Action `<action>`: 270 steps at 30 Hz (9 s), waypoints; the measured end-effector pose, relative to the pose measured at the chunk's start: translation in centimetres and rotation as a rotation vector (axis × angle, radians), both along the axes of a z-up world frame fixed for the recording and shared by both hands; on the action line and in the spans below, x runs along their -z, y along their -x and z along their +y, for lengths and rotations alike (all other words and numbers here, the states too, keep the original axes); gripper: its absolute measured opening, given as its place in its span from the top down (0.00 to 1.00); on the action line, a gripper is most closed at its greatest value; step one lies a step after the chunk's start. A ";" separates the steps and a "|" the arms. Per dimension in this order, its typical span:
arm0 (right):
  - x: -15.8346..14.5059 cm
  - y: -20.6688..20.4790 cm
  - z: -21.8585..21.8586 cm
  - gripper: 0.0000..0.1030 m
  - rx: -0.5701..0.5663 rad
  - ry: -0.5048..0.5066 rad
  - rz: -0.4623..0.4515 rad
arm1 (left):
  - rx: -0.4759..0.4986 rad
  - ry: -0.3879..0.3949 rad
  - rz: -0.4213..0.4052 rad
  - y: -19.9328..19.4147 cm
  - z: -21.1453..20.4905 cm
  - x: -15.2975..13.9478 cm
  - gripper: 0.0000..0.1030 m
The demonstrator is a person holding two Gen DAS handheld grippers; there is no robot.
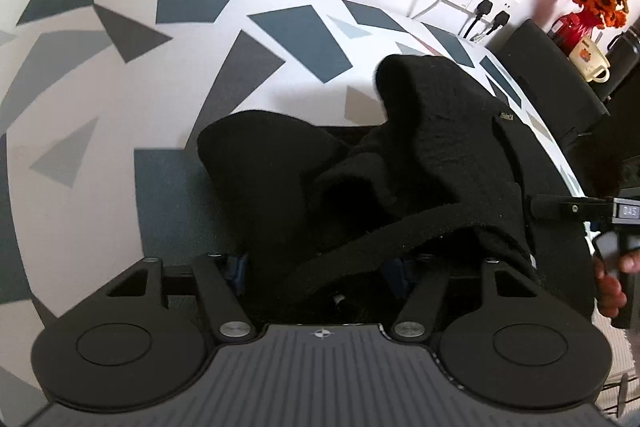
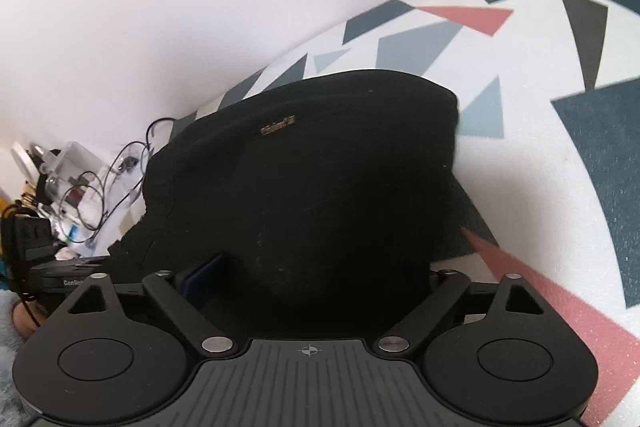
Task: Fold clothes
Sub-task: 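Close both grippers on the folded black bundle from opposite sides, then lift the black bundle with both grippers and carry it off the bed, then lower the black bundle with both grippers onto the clothes stack, then open both grippers and pull them back from the stack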
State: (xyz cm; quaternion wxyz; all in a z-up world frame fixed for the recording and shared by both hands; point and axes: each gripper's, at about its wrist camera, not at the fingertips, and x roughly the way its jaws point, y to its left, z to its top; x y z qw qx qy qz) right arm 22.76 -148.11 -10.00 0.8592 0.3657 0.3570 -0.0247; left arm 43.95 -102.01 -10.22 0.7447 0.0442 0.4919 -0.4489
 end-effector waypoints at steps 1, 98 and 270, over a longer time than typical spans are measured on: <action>0.2 0.0 -0.2 0.10 -0.002 -0.008 -0.001 | -0.006 0.006 0.007 -0.1 -0.1 0.0 0.32; -21.4 9.0 117.3 0.59 -1.750 -0.183 -0.489 | -1.962 -0.382 -0.514 59.1 93.2 -16.7 0.72; -11.4 3.0 181.2 0.01 -1.347 0.485 -0.090 | -1.746 -0.482 -0.043 41.1 147.0 -16.0 0.01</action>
